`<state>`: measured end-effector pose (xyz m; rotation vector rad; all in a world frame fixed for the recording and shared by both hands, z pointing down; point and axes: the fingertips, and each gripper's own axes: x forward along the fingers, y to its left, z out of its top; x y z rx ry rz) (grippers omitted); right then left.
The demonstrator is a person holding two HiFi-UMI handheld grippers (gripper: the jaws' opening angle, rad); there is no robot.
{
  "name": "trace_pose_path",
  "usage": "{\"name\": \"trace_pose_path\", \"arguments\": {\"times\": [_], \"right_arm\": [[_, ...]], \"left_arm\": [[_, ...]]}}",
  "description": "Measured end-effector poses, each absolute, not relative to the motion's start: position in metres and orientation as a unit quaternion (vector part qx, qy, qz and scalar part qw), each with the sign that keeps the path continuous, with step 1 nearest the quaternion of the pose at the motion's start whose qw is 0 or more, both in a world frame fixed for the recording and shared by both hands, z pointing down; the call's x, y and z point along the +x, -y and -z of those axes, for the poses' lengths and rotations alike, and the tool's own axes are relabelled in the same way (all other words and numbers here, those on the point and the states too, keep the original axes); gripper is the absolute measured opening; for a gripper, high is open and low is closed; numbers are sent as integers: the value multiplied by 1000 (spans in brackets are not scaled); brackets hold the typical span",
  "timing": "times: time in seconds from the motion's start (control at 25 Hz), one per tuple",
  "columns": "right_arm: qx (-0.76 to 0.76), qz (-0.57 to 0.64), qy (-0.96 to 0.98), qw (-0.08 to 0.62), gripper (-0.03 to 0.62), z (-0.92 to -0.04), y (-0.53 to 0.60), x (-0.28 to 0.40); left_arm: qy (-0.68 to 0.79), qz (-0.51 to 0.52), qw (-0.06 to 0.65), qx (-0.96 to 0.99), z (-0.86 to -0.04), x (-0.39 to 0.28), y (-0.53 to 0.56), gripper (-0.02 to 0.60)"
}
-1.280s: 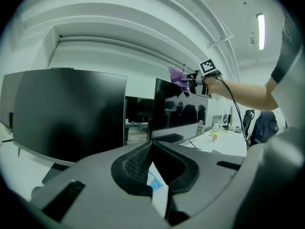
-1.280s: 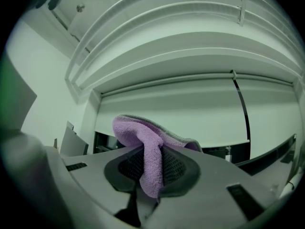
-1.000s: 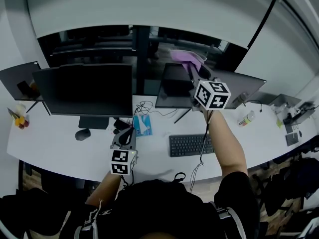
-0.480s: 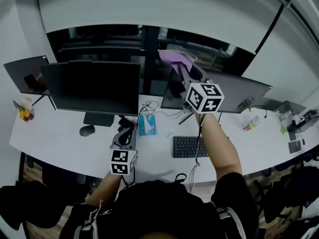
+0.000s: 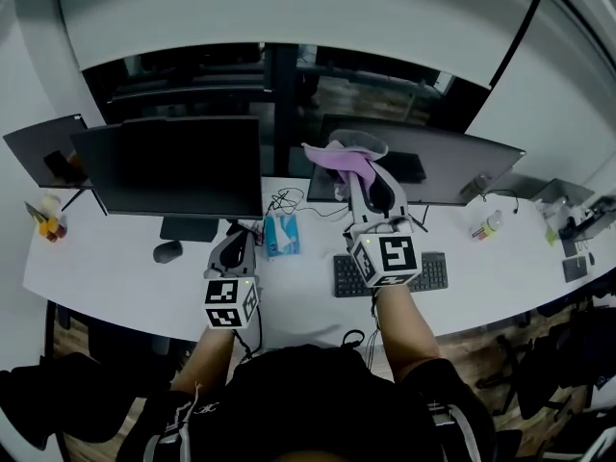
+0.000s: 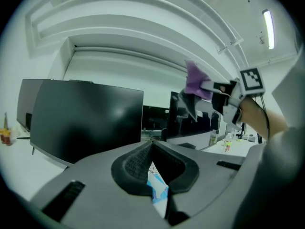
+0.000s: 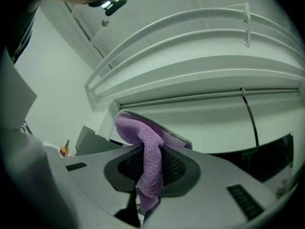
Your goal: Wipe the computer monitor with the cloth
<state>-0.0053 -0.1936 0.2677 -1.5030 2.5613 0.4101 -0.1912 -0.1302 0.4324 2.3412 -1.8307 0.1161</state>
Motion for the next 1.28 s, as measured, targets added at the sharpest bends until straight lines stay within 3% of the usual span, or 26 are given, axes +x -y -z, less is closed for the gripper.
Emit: {"name": "trace_pose_path", "arguments": {"times": [0.4, 1.28], "right_arm": [[-532, -55, -843, 58, 83, -368, 156, 32], [-533, -36, -844, 56, 83, -387, 144, 32]], "left_arm": [[592, -36, 65, 802, -410, -169, 141, 14], [565, -42, 64, 822, -413, -147, 133, 14]]}}
